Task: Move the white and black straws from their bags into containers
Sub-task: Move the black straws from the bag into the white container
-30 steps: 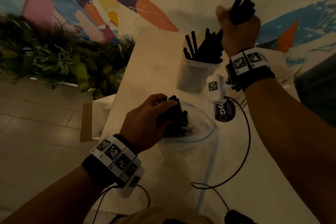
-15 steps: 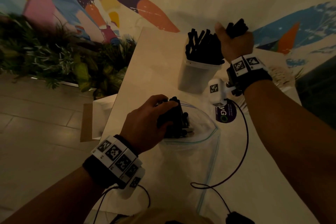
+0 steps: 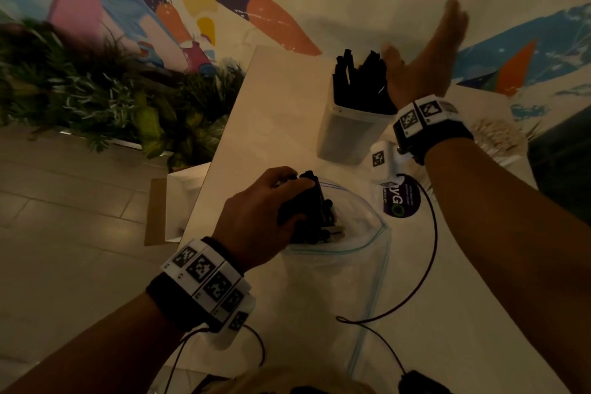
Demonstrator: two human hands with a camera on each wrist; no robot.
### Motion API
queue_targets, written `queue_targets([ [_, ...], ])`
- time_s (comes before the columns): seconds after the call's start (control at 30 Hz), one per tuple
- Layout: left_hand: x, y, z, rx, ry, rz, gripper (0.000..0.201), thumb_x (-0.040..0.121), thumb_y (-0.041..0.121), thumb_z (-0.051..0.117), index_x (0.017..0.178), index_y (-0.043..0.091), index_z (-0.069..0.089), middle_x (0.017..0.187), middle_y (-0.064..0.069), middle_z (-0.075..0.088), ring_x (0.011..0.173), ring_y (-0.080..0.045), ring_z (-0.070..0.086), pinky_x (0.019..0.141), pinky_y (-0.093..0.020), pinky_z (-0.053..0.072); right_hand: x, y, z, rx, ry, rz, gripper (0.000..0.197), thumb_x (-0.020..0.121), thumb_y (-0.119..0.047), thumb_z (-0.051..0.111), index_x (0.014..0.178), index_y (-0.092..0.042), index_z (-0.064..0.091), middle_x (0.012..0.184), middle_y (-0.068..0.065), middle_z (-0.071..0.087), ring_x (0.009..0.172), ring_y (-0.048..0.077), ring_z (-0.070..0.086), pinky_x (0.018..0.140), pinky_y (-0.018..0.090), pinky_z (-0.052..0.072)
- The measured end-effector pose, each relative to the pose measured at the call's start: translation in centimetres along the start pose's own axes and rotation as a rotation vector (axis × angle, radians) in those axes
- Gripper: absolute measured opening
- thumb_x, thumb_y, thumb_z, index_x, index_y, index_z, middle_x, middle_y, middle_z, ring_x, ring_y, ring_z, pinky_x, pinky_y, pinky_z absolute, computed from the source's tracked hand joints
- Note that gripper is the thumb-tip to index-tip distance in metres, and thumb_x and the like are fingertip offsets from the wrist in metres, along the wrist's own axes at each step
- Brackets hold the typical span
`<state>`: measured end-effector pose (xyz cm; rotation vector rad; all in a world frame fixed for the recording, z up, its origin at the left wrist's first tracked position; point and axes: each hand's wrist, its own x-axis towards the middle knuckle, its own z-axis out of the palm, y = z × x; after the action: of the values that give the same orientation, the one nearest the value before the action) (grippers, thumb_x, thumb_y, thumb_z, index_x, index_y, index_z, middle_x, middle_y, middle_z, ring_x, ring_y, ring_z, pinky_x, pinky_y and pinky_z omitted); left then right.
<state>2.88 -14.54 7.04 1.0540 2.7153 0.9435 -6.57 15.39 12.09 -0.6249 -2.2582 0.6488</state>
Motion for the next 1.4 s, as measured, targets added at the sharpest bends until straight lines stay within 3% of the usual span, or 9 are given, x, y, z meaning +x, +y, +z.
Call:
queue_targets([
  [0.17,0.2,0.2,0.0,-0.008,0.003,0.005,0.054,0.075,0.025,0.075,0.125,0.031,0.056,0.132,0.001,0.051,0.098,-0.026,0.063,0.073,-0.035,0.056,-0.9,1.9,1.9,-0.331,-0.59,-0.126,0.064,0.093,-0.051,0.015,0.137,-0.015,0.042,0.152,0.016,0.026,0.141,0.04,0.015,0.114,0.048,0.019],
  [0.37,0.4,0.2,0.1,-0.006,0.0,-0.002,0.053,0.076,0.025,0.074,0.125,0.031,0.056,0.133,0.001,0.05,0.099,-0.027,0.062,0.074,-0.04,0.057,-0.7,1.1,0.8,-0.267,-0.523,-0.011,0.068,0.087,-0.065,0.027,0.133,-0.017,0.042,0.149,0.015,0.025,0.136,0.035,0.027,0.107,0.053,0.03],
  [0.53,0.3,0.2,0.1,0.003,0.009,0.009,0.053,0.076,0.024,0.074,0.125,0.031,0.055,0.133,0.001,0.05,0.096,-0.027,0.063,0.072,-0.039,0.057,-4.7,-1.5,-2.9,0.043,-0.251,-0.113,0.039,0.089,-0.038,0.058,0.12,-0.014,0.061,0.117,-0.001,0.063,0.105,0.012,0.058,0.091,0.023,0.043],
  [0.67,0.3,0.0,0.1,0.002,-0.001,-0.004,0.053,0.077,0.028,0.071,0.127,0.03,0.054,0.133,0.002,0.05,0.096,-0.026,0.063,0.073,-0.036,0.056,-10.5,-3.1,-7.4,0.416,-0.745,0.074,0.038,0.079,-0.006,0.072,0.113,-0.021,0.062,0.108,0.0,0.066,0.087,0.003,0.063,0.084,0.021,0.053],
  [0.83,0.4,0.1,0.2,-0.003,0.01,0.025,0.05,0.076,0.032,0.063,0.125,0.029,0.055,0.131,0.003,0.051,0.09,-0.026,0.064,0.067,-0.035,0.057,-16.3,-2.5,-10.0,0.358,-1.205,0.095,0.095,0.068,-0.01,0.08,0.138,-0.049,0.029,0.137,-0.019,0.043,0.12,-0.001,0.047,0.096,0.022,0.047],
  [0.93,0.4,0.4,0.4,0.001,0.004,0.032,0.048,0.078,0.038,0.054,0.125,0.033,0.052,0.131,0.006,0.05,0.091,-0.023,0.064,0.066,-0.033,0.056,-19.5,-2.2,-8.8,0.4,-1.086,-0.008,0.094,0.07,-0.022,0.081,0.135,-0.054,0.021,0.137,-0.029,0.036,0.123,-0.014,0.037,0.101,0.01,0.038],
  [1.1,0.1,0.6,0.2,-0.029,-0.056,0.059,0.046,0.084,0.049,0.038,0.128,0.039,0.044,0.134,0.009,0.045,0.097,-0.017,0.061,0.072,-0.034,0.056,-22.0,-0.9,-6.6,0.44,-0.861,-0.003,0.08,0.074,-0.047,0.073,0.143,-0.036,0.033,0.14,-0.022,0.042,0.13,-0.001,0.04,0.109,0.029,0.038],
  [1.27,-0.2,0.1,-0.1,-0.098,-0.089,0.069,0.045,0.089,0.053,0.034,0.131,0.039,0.04,0.135,0.009,0.043,0.104,-0.014,0.056,0.077,-0.038,0.055,-22.4,-0.6,-6.1,0.446,-0.731,-0.036,0.055,0.075,-0.053,0.06,0.128,-0.045,0.045,0.124,-0.029,0.051,0.117,-0.008,0.049,0.099,0.014,0.041],
  [1.4,-0.4,0.5,-0.2,-0.138,-0.086,0.057,0.05,0.088,0.06,0.031,0.132,0.037,0.04,0.135,0.008,0.042,0.105,-0.014,0.056,0.079,-0.038,0.055,-22.8,-0.4,-5.6,0.379,-0.577,-0.059,0.034,0.082,-0.045,0.059,0.113,-0.031,0.062,0.105,-0.017,0.063,0.099,-0.001,0.058,0.088,0.021,0.049],
])
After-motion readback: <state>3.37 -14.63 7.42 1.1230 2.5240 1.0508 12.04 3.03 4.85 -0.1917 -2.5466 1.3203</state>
